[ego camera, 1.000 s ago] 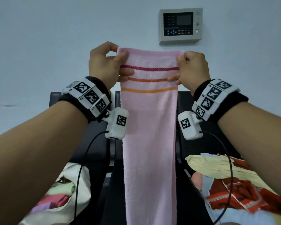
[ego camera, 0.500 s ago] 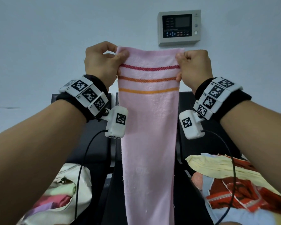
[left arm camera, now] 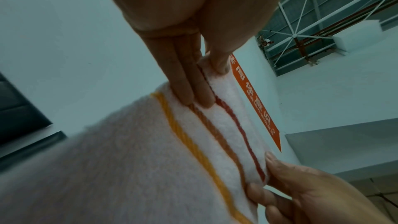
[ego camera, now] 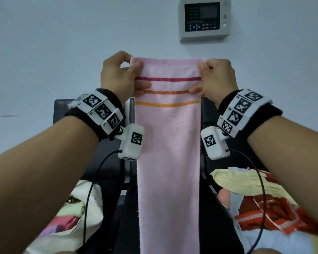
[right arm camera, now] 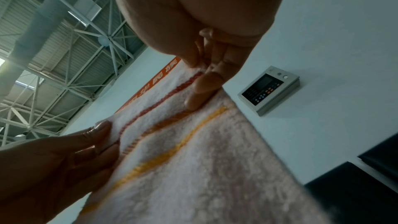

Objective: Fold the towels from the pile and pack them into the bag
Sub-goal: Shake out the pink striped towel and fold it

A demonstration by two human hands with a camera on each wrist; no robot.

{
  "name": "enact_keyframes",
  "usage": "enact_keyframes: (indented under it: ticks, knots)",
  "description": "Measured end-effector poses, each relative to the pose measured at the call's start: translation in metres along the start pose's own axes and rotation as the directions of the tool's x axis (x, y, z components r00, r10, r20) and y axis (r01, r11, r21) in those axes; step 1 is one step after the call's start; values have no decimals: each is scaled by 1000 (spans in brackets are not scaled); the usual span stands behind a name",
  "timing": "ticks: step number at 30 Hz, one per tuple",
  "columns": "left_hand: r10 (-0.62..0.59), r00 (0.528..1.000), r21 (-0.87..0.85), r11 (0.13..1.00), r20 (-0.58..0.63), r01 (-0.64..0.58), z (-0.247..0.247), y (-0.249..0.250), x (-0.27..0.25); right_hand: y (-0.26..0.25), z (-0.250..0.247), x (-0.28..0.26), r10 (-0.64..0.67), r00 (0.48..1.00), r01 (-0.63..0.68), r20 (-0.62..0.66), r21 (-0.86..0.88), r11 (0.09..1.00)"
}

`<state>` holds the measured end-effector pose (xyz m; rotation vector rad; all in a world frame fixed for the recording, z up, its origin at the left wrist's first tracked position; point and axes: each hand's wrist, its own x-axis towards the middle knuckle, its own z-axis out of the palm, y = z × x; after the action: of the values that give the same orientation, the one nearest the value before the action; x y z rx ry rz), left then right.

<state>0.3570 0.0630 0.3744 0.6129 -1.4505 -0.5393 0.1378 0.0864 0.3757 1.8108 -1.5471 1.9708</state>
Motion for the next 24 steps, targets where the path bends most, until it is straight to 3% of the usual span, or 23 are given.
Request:
enact_keyframes:
  ticks: [10,16,24]
  knots:
    - [-92,993,-47,994,70,96,25,-128,31,125,72,35,98,994,-94,41,-85,992]
    - [-99,992,79,993,83,93,40,-216,56,217,132,56,197,975,-192,98,-60,980]
    - [-86,994,149,986,60,76,62,-312,80,273,188,54,303,945,-288,121,-123,950]
